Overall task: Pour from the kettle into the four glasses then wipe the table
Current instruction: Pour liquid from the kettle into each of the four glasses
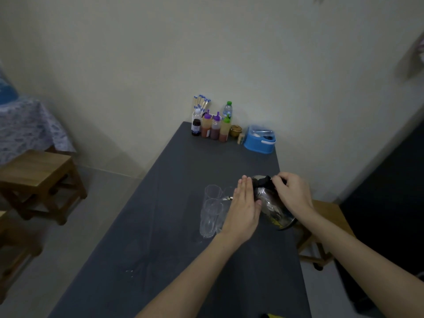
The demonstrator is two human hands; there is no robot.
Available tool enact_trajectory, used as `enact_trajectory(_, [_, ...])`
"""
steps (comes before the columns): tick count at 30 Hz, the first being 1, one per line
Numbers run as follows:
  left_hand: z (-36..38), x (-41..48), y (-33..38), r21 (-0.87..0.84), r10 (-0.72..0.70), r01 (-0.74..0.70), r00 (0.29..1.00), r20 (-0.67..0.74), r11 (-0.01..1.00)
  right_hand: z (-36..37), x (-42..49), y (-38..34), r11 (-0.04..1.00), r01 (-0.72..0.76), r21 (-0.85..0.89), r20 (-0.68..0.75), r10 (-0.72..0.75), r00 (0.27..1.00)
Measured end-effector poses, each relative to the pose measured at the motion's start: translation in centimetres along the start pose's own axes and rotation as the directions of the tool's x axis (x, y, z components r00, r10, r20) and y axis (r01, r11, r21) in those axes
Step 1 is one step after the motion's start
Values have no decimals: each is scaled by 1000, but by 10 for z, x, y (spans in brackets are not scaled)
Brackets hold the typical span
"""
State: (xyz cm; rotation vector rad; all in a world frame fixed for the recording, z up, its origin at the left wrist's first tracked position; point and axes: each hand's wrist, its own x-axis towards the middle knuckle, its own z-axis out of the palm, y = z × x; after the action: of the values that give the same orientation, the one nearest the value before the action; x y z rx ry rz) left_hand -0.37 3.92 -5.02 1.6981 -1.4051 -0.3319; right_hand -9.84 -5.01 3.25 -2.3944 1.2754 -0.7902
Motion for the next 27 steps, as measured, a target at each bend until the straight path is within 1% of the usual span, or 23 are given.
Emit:
enact_trajectory(12, [2, -2, -2, -19, -4, 4, 1000, -3, 1000, 2, 0, 1, 999, 18, -31, 11, -17, 1000])
enact_trajectory(19, [2, -1, -2, 5, 6, -6, 1000, 21, 1000, 2, 0, 5, 1000, 6, -12, 12, -6, 1000])
enact_trajectory(27, [2, -1, 1, 13, 15, -15, 1000, 3, 1000, 2, 2, 8, 1000, -5, 0, -9, 5, 1000])
